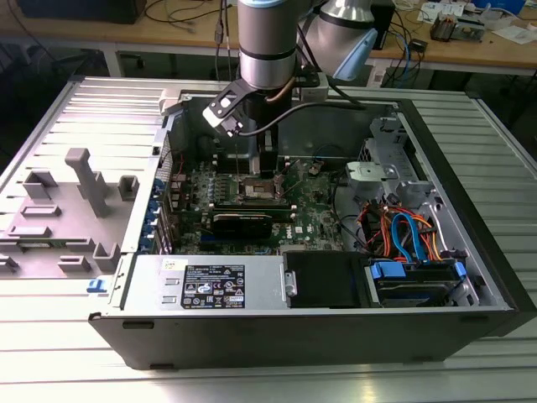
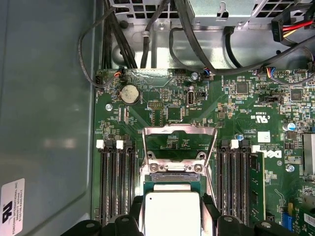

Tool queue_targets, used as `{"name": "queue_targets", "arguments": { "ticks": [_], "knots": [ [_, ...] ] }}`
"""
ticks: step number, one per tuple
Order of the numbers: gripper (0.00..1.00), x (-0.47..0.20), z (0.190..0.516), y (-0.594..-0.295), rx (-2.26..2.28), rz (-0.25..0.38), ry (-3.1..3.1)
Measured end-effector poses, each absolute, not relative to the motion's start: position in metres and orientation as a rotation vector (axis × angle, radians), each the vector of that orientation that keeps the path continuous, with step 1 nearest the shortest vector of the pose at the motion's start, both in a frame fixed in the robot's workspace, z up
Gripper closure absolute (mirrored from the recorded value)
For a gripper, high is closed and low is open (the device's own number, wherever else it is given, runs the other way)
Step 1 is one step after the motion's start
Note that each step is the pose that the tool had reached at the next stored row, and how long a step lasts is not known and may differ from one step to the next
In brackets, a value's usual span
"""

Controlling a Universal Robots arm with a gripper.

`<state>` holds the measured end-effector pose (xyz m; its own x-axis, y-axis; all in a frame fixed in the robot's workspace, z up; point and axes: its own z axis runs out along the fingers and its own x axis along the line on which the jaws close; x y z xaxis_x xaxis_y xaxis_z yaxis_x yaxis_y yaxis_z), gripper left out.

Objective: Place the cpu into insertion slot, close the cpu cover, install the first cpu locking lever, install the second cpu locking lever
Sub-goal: 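Place the cpu into insertion slot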

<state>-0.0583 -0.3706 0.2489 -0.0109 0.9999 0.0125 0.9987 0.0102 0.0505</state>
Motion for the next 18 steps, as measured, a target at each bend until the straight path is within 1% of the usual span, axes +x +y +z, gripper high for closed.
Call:
{"name": "queue_targets", "arguments": {
  "ticks": [18],
  "knots": [
    [0.45, -0.062, 0.217, -0.371, 2.19, 0.066, 2.211]
  ]
}}
